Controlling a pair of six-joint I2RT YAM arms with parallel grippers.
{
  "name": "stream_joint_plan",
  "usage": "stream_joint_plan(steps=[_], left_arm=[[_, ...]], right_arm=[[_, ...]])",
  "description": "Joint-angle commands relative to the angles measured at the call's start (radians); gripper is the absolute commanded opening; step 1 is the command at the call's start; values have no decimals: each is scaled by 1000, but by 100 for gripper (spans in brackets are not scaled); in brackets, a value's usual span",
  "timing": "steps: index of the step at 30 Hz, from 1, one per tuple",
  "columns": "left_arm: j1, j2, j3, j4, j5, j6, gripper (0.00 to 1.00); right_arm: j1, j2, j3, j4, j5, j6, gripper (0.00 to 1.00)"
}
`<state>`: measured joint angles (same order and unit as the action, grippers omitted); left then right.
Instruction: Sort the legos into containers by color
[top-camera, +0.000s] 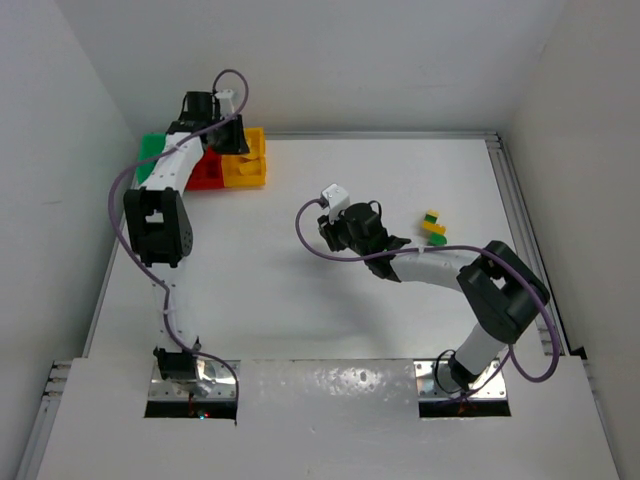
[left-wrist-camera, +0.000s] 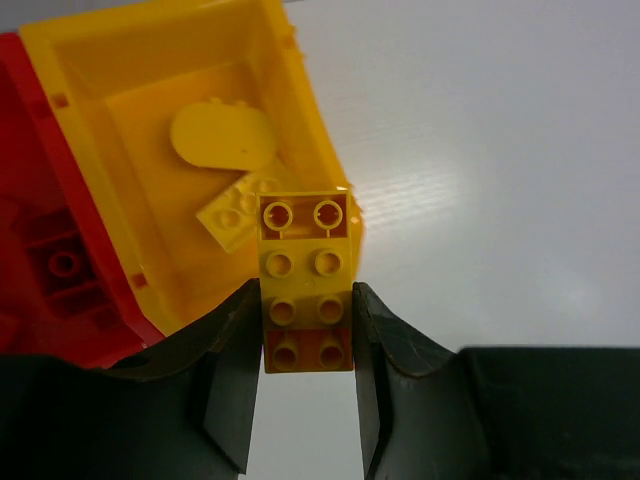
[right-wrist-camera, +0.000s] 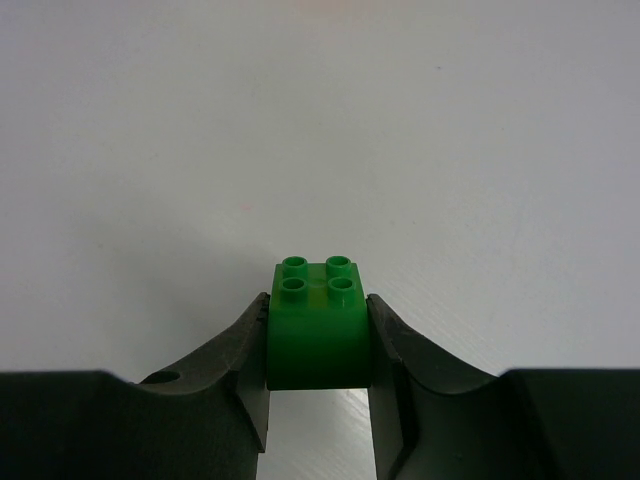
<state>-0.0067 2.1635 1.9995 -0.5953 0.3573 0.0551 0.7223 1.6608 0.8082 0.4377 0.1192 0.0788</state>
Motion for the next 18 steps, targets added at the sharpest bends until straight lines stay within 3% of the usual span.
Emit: stream_joint_plan(steps=[1,4,5,10,15,18], left_arm=[[4,76,94,63,-116,11,7],[2,97,108,92,-179,25,17],[2,108,111,98,-196,29,29],[2,111,117,107,-198,52,55],[2,65,125,112,-138,54,60],[4,23,146,62,-62,42,53]], right_arm=[[0,-39,34,27,-7,-7,0],[0,-45,42,16,-12,-10,0],[0,-49,45,6,-18,-14,0],[0,-56,68,-10,-27,-36,0],[0,-56,92,-5,-62,-50,0],[0,-64,94,21,-88,-70,0]])
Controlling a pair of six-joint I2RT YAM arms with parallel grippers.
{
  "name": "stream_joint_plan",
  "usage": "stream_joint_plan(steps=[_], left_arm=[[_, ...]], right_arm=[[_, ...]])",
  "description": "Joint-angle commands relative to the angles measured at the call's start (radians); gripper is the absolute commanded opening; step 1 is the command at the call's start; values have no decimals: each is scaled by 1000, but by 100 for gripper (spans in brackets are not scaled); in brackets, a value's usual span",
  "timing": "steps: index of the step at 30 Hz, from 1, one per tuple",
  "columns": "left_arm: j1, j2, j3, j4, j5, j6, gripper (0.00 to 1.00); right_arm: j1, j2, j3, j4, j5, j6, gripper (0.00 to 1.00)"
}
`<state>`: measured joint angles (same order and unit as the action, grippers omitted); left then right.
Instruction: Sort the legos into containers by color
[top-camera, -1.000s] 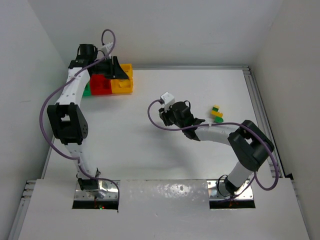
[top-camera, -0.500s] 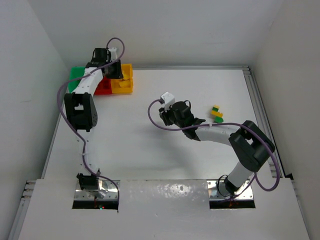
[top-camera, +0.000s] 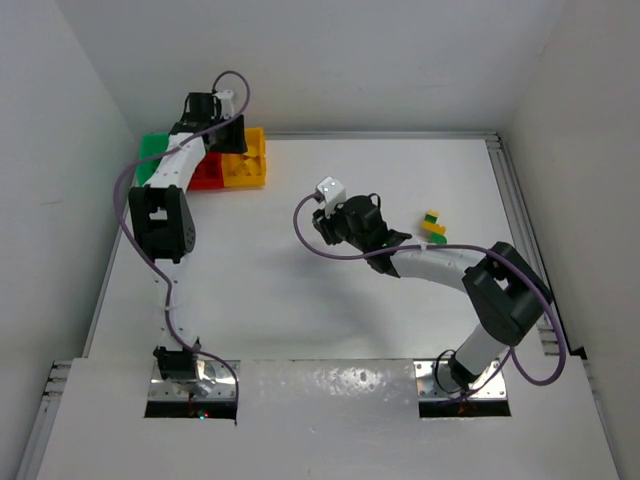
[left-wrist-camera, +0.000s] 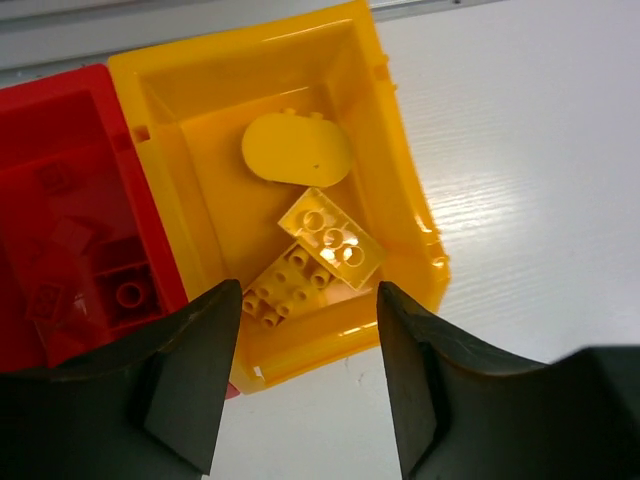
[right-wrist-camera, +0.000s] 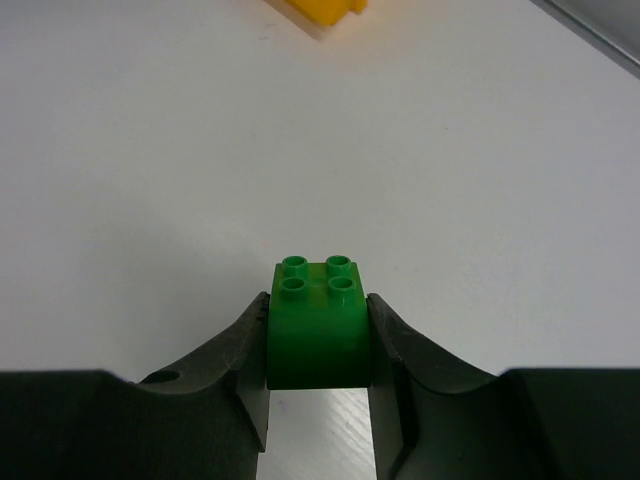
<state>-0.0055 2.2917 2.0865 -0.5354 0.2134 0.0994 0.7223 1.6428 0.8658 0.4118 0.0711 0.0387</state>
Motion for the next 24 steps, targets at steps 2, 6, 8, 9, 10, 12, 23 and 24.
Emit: stream_joint_plan(steps=[2,6,8,9,10,12,23,24], left_arm=[[2,-161,47,-44,249,-10,49],[-16,-309,-84,-80,649,8,50],[-36,-359,-196,-98,740,35,53],[-56,-391,-227,-110,757,68,54],[-63,-399,-268,-127,768,83,56],[-82,-397,-301,-178,816,94,58],[-122,-433,-496,81,1046,-229,62],[-122,-434,-509,110,1054,-259,62]], right_arm=[[0,-57,18,125,-45,-33,0],[0,-58,24,271,-68,-63,0],[-1,-41,44,303,-50,-63,0],[-1,-32,53,332,-44,-71,0],[-1,-8,59,385,-45,-83,0],[-1,20,91,418,-60,-86,0],[9,135,206,472,-108,24,0],[9,138,208,469,-109,26,0]])
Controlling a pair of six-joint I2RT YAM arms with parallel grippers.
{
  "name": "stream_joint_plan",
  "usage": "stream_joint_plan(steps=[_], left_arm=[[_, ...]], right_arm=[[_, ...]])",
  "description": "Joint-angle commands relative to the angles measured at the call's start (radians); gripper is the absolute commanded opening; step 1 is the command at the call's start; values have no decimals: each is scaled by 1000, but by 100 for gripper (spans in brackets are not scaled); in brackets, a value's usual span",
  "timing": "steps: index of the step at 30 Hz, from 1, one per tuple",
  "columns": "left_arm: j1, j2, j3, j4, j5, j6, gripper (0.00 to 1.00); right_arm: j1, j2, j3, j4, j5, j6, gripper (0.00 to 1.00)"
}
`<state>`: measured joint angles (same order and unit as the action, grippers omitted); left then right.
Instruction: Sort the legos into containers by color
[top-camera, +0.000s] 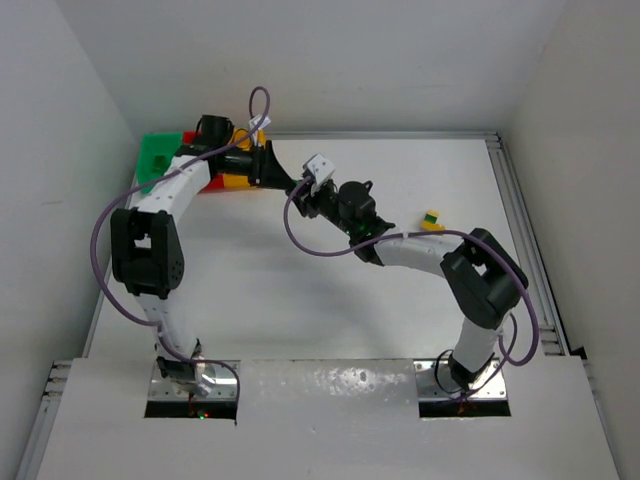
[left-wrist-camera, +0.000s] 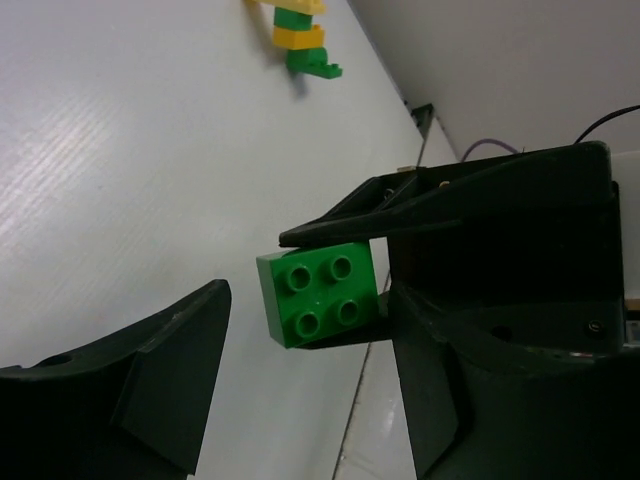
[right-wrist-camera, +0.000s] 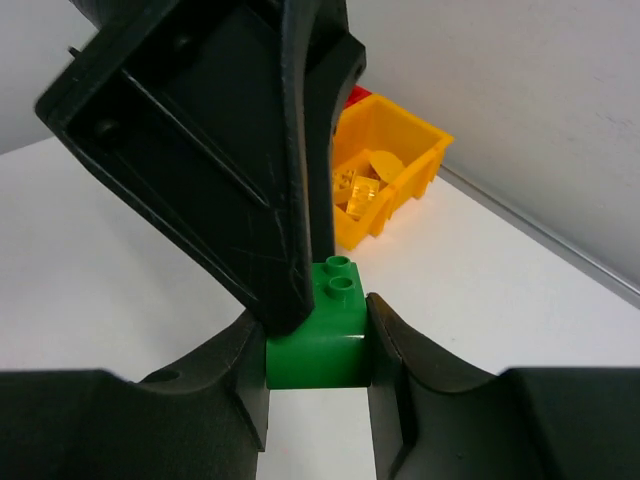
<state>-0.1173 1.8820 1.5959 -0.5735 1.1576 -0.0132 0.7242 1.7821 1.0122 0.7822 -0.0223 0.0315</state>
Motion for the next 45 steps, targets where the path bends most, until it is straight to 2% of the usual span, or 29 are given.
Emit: stream_joint_plan(steps=[1,5,10,12,13,14,16,27,31,40,42,45], left_arm=[[-10,-24,-24,205,117,-174,62],[-12,-20,-43,300,189,-304,58],[-12,-20,-51,300,214,-297,45],[-12,-23,-44,307,214,-301,33],[-12,-26,-34,313,206,-310,12],[-12,-26,-34,313,206,-311,12],[-12,-27,-34,339,200,-339,0],[-5,-21,-2,347,198,-349,0],[-5,-23,6,347,188,-344,0],[-4,-24,-1,287,100,-292,0],[-2,-20,-4,281,91,-291,0],[-1,-8,1,282,91,-298,0]], right_arm=[[9,-1,62,98,-16,31,0],[15,2,58,106,-8,33,0],[14,10,60,117,-4,36,0],[15,16,58,114,-7,38,0],[15,20,58,112,-17,47,0],[15,20,58,112,-18,47,0],[14,28,58,111,-25,48,0],[15,36,-1,84,8,18,0],[15,31,-9,78,10,25,10],[14,22,-15,32,19,21,60],[14,14,-21,25,19,19,68],[14,7,-29,11,19,18,72]])
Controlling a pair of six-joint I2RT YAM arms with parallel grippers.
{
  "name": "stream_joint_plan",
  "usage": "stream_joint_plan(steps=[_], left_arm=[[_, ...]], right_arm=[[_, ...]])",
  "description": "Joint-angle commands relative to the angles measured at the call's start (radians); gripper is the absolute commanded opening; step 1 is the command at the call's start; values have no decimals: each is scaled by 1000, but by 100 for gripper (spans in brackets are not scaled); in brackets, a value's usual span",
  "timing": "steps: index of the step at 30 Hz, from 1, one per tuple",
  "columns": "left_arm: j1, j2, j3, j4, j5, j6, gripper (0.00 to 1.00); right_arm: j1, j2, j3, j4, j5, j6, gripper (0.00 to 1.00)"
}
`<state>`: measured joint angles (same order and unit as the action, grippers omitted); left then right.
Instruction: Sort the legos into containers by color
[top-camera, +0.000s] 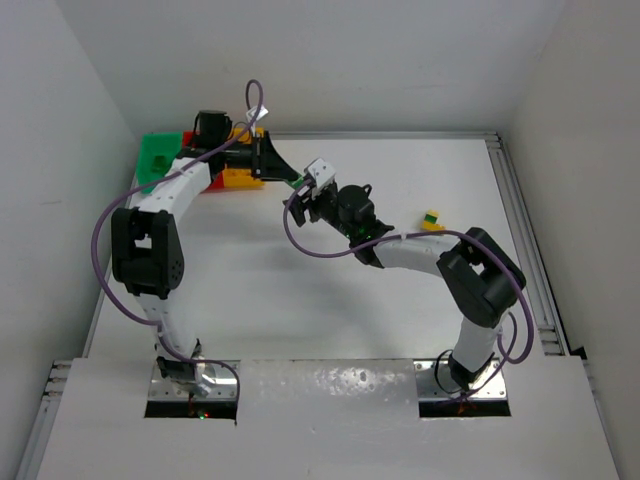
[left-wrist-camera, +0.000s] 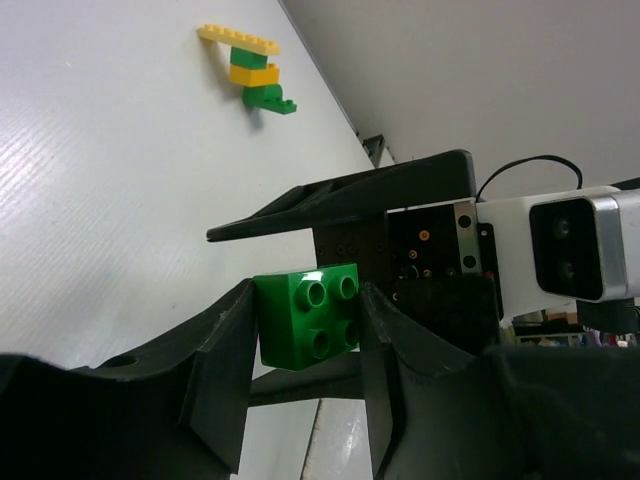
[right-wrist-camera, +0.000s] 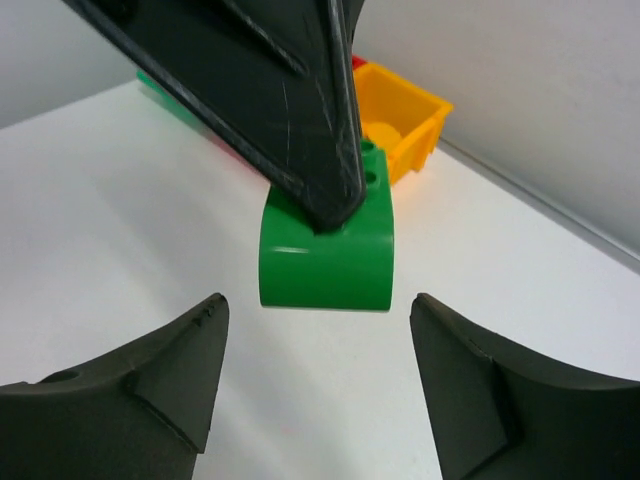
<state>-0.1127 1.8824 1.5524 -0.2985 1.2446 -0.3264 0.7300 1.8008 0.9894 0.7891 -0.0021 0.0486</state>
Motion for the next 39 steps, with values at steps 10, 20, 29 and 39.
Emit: stream_joint_plan(steps=[10,20,29,39], left_arm=[[-2,-8,44,-11,6,32,0],[7,12,204,-310,-330,322,0],[8,27,221,-310,-339,337,0],[15,-8,357,-355,-1058,564,0]], right_arm=[[6,-14,0,-7,24,4,77],[-21,-79,17,-229,42,5,95],[-23,-107,94,-479,34,-15,97],[-23,-106,135,-544,47,-7,96]])
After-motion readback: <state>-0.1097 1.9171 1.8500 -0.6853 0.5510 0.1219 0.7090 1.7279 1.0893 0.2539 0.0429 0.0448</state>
